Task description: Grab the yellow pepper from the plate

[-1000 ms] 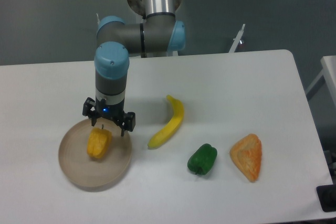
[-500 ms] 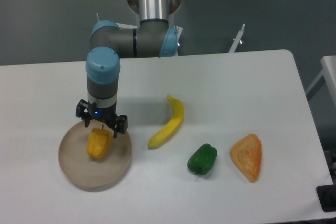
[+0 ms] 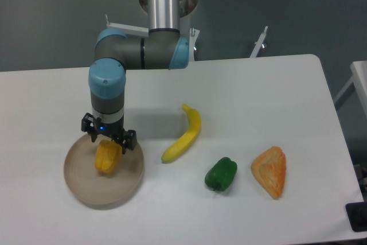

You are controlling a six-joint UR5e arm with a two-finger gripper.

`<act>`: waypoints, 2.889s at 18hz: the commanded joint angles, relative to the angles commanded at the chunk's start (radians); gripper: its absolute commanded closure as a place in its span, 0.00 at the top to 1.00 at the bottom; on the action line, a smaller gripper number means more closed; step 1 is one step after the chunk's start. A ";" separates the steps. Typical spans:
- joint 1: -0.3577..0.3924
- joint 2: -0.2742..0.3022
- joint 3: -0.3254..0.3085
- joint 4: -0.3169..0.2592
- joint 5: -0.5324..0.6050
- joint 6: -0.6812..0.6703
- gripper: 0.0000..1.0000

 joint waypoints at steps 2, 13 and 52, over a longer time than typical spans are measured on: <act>0.000 0.000 0.002 0.000 0.002 0.003 0.57; 0.037 0.040 0.054 -0.021 0.038 0.015 0.43; 0.514 0.074 0.138 -0.106 0.086 0.655 0.43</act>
